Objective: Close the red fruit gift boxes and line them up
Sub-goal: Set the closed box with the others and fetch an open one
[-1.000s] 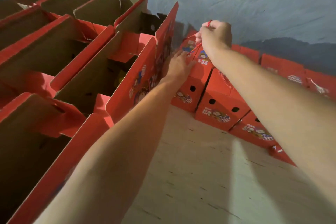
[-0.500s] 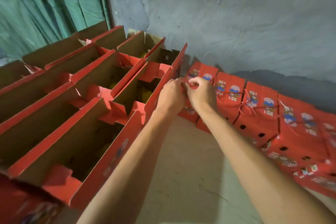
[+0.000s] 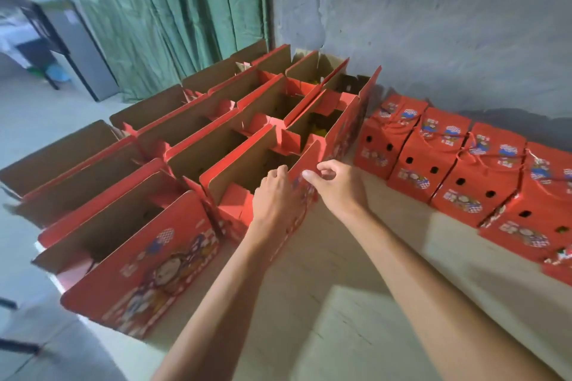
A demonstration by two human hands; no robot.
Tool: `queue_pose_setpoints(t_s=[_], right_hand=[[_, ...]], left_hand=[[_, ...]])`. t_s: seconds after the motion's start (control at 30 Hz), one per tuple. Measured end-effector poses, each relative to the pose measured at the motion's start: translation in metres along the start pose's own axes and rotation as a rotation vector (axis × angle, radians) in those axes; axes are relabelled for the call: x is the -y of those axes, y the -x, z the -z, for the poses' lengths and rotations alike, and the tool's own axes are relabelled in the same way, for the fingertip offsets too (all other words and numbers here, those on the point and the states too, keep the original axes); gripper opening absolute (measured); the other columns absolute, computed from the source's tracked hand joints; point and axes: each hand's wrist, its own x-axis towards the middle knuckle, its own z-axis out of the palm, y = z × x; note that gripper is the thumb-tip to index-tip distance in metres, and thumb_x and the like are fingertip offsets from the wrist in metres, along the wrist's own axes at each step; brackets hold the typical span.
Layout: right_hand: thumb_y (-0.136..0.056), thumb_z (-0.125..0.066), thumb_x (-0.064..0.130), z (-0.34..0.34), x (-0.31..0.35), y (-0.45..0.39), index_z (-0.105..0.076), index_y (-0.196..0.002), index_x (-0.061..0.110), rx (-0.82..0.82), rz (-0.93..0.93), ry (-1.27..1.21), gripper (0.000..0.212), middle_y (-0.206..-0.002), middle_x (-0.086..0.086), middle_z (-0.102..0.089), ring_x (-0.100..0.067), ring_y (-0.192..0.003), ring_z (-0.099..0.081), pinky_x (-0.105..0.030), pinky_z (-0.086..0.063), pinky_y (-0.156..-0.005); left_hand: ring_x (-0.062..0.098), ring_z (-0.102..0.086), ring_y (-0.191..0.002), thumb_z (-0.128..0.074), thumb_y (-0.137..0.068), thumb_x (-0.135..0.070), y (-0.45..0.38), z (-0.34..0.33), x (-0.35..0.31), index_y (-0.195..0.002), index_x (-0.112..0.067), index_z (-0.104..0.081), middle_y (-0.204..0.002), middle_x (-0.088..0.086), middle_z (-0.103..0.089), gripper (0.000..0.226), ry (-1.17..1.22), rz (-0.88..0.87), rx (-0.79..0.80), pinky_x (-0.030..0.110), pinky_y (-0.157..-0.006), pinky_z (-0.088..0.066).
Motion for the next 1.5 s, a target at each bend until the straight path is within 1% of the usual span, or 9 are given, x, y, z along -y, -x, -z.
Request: queue_pose_setpoints(t_s=[0.07,0.17,0.43,0.53,0.7,0.87,1.07,1.37,1.5], right_hand=[[-0.085,-0.075,0.054,-0.012,0.005,0.014,-0.074,-0.115,0.024,0.02,-0.021,-0.009,0.042,-0.113,0.004,-0.075,-0.016,-0.102,-0.069,-0.036,-0.058,-0.088],[-0.09,-0.07,0.046,-0.025,0.008,0.031,-0.074,-0.111,0.029,0.015,0.016,0.096,0.027,-0.109,0.008,-0.076,-0.018,-0.098,-0.07,-0.031,-0.057,-0.081],[-0.093,-0.068,0.044,-0.015,0.008,0.045,-0.074,-0.111,0.031,0.001,0.044,0.147,0.023,-0.108,0.009,-0.076,-0.013,-0.091,-0.067,-0.023,-0.047,-0.066],[-0.093,-0.069,0.04,-0.003,0.005,0.051,-0.075,-0.109,0.029,-0.009,0.075,0.129,0.02,-0.105,0.011,-0.077,-0.011,-0.094,-0.069,-0.023,-0.051,-0.075],[-0.093,-0.069,0.029,0.019,-0.007,0.078,-0.073,-0.117,0.029,0.028,0.184,0.18,0.025,-0.111,0.009,-0.075,-0.012,-0.1,-0.067,-0.029,-0.057,-0.084],[-0.09,-0.072,0.018,0.058,-0.043,0.124,-0.073,-0.12,0.018,0.101,0.428,0.421,0.031,-0.126,0.001,-0.071,-0.025,-0.116,-0.06,-0.039,-0.047,-0.1],[-0.091,-0.073,0.02,0.107,-0.088,0.185,-0.073,-0.117,0.015,0.052,0.527,0.582,0.027,-0.117,0.0,-0.072,-0.024,-0.118,-0.06,-0.044,-0.033,-0.117],[-0.094,-0.072,0.019,0.187,-0.134,0.258,-0.075,-0.1,0.016,0.001,0.458,0.585,0.007,-0.102,0.0,-0.068,-0.023,-0.101,-0.062,-0.04,-0.036,-0.114],[-0.095,-0.07,0.014,0.223,-0.157,0.293,-0.073,-0.099,0.014,-0.003,0.441,0.567,0.004,-0.1,0.001,-0.066,-0.022,-0.096,-0.058,-0.039,-0.042,-0.103]], left_hand=[[0.034,-0.064,-0.107,-0.063,-0.098,-0.034,0.006,-0.001,0.003,-0.133,-0.01,-0.046,-0.123,0.011,-0.061,0.046,-0.01,0.017,0.028,0.041,-0.076,-0.051],[0.038,-0.068,-0.091,-0.06,-0.096,-0.02,0.007,-0.002,0.005,-0.106,-0.008,-0.049,-0.101,0.012,-0.068,0.019,-0.114,-0.037,-0.009,0.038,-0.062,-0.042],[0.039,-0.068,-0.083,-0.061,-0.093,-0.015,0.008,0.008,0.006,-0.1,-0.004,-0.068,-0.092,0.015,-0.07,0.015,-0.073,-0.116,0.036,0.044,-0.071,-0.056],[0.038,-0.068,-0.081,-0.059,-0.094,-0.02,0.023,0.006,0.005,-0.093,-0.005,-0.069,-0.088,0.013,-0.07,0.018,-0.102,-0.146,0.05,0.045,-0.074,-0.058],[0.031,-0.064,-0.068,-0.054,-0.1,-0.026,0.064,0.011,-0.001,-0.08,-0.012,-0.066,-0.075,0.006,-0.069,0.027,-0.097,-0.258,0.059,0.034,-0.062,-0.048],[0.029,-0.065,-0.071,-0.052,-0.1,-0.028,0.117,-0.001,-0.01,-0.09,-0.022,-0.075,-0.076,0.002,-0.071,0.025,-0.084,-0.413,0.107,0.037,-0.063,-0.053],[0.022,-0.065,-0.065,-0.053,-0.105,-0.027,0.173,-0.023,-0.025,-0.099,-0.022,-0.078,-0.074,-0.002,-0.072,0.026,-0.037,-0.612,0.097,0.038,-0.063,-0.055],[0.014,-0.067,-0.06,-0.057,-0.104,-0.031,0.247,-0.051,-0.09,-0.096,-0.024,-0.078,-0.075,-0.008,-0.074,0.023,0.003,-0.882,0.071,0.026,-0.052,-0.052],[0.01,-0.069,-0.063,-0.058,-0.105,-0.037,0.274,-0.056,-0.123,-0.109,-0.031,-0.079,-0.081,-0.012,-0.076,0.022,0.0,-0.99,0.19,0.028,-0.054,-0.055]])
